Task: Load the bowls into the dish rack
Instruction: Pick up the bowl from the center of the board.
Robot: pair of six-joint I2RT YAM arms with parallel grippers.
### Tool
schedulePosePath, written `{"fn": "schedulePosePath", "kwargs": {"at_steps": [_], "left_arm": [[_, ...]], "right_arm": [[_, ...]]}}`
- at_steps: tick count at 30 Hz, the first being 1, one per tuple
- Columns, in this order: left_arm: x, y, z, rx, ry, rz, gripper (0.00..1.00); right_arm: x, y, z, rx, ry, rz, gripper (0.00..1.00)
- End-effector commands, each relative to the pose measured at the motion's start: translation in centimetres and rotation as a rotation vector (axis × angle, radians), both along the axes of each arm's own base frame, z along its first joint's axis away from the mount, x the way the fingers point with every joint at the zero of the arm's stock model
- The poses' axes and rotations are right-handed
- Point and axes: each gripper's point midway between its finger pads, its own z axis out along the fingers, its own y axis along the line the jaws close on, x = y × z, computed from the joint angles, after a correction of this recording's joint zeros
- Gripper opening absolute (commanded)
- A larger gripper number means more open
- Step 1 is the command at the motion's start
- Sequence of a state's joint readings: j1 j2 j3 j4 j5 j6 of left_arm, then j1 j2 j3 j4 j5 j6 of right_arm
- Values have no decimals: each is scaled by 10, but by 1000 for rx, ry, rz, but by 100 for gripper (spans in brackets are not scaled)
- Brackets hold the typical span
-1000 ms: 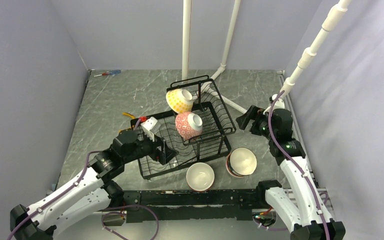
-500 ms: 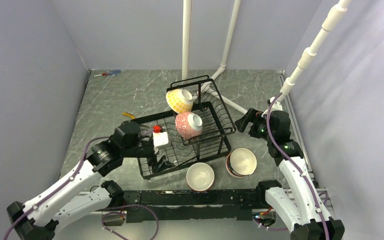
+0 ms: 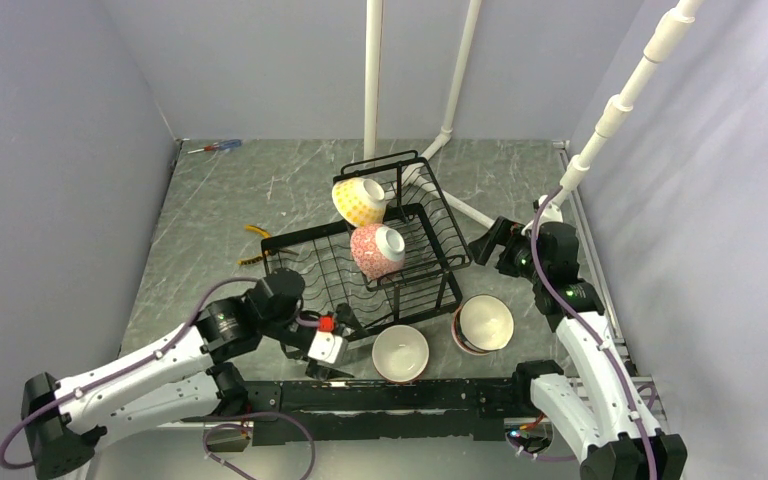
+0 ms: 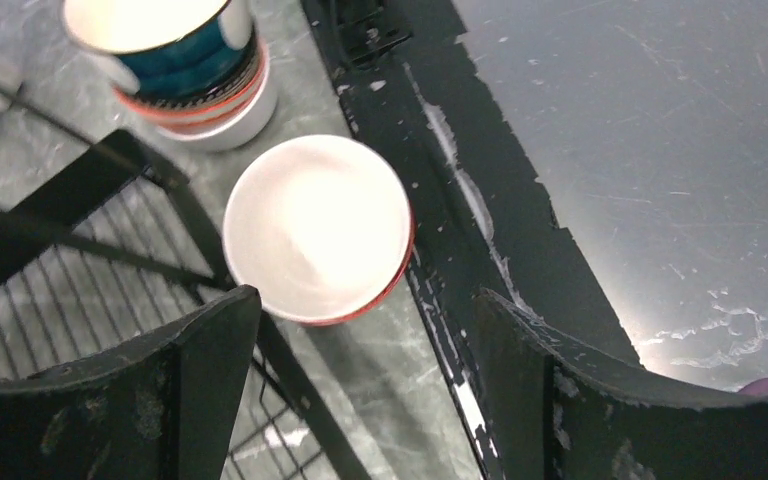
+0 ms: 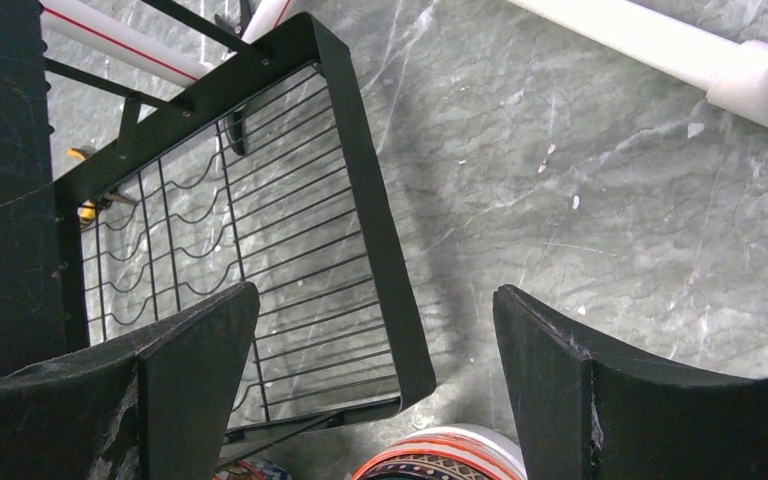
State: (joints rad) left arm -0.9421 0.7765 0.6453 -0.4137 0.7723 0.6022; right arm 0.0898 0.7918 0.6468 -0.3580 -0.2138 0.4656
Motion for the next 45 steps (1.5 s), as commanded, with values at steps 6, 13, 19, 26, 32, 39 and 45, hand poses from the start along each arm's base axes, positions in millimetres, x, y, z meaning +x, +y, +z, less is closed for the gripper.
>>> {"fn": "schedulePosePath", "kwargs": {"at_steps": [6,13,19,26,32,39,45], "left_arm": [[-20,-41,-23,29,-183,-113,81],[-16,-54,-57,186,-338,-79,74],[-8,-70,-61,231,-377,-8,69],[-11,-78,-67,267,-331,1,58],[-20,-77,-80,289,-311,-53,52],[-17,-80,-84,310,-338,-61,42],[-23,-79,-91,335,-321,-99,39]], "right_arm": [[7,1,9,32,-59,-6,92],[10,2,16,35,-74,1,92],[13,-1,28,22,-100,-5,92],[13,1,24,36,-95,-6,92],[13,-2,30,26,-108,-13,92],[11,-5,32,23,-118,-27,92],[11,-3,36,25,-125,-16,92]]}}
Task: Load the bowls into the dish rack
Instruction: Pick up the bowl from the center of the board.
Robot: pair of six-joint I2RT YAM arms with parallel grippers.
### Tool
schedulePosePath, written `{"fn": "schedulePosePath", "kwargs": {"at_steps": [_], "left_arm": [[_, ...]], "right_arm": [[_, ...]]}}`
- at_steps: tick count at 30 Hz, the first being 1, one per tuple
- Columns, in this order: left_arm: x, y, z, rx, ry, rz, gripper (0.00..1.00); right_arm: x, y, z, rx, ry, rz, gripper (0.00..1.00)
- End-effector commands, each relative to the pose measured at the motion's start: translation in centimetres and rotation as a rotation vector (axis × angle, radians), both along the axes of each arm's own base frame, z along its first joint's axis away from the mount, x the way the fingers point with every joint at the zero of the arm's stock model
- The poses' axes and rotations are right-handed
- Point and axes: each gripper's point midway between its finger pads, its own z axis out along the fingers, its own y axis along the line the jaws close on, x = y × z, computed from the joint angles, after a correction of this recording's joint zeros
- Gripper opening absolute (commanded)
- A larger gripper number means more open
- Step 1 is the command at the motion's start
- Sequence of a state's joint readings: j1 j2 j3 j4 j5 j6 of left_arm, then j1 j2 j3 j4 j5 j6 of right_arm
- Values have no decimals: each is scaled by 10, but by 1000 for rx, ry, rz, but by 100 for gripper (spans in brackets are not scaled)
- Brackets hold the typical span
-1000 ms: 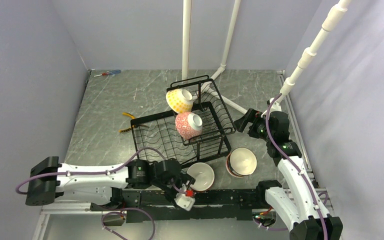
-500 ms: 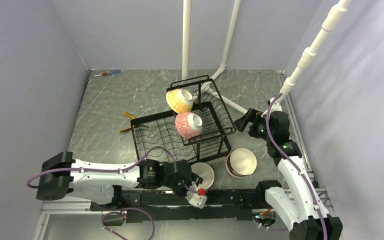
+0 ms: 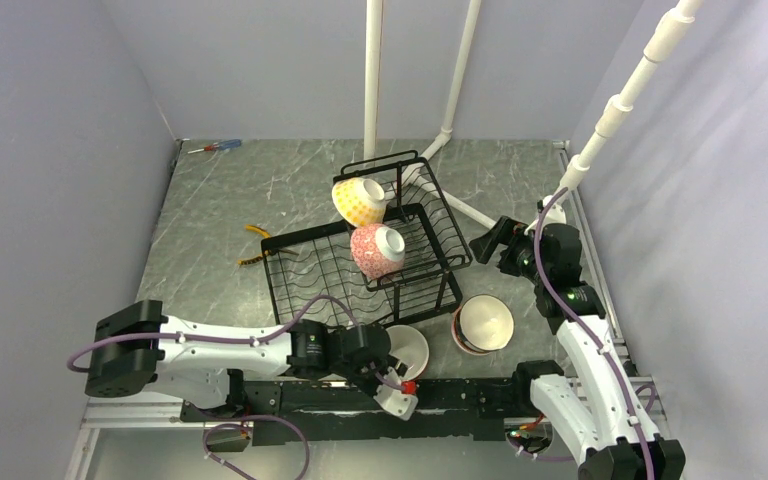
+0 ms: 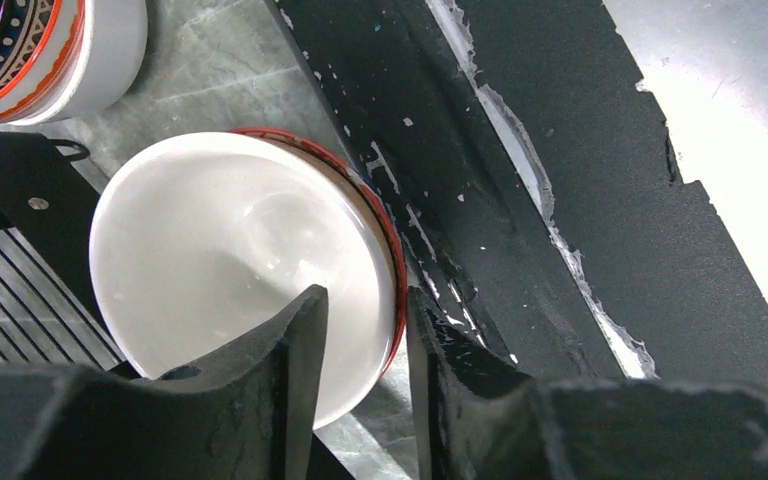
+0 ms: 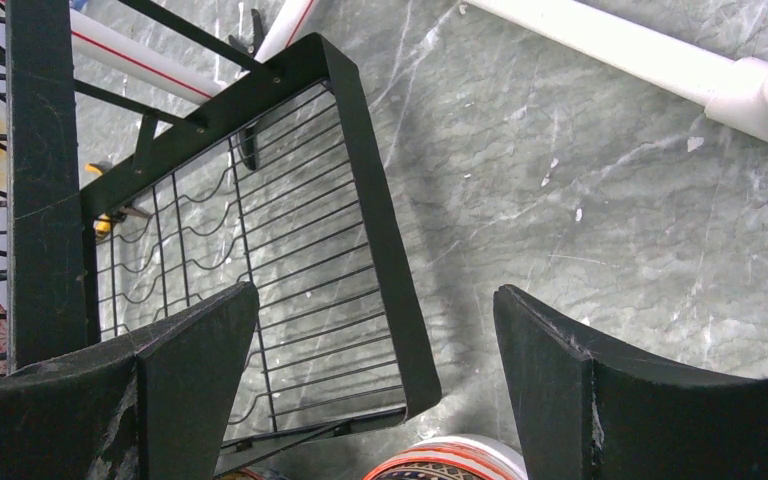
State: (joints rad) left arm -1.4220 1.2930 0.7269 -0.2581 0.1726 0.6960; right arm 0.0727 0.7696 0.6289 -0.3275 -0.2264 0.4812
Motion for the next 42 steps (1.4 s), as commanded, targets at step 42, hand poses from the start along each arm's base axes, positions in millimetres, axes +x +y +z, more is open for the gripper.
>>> {"fn": "schedulePosePath", "kwargs": {"at_steps": [42], "left_arm": [[-8,-20,86,-279,-48,-88,3]], "right_arm": [[0,-7,99,-11,-249,-24,92]]}}
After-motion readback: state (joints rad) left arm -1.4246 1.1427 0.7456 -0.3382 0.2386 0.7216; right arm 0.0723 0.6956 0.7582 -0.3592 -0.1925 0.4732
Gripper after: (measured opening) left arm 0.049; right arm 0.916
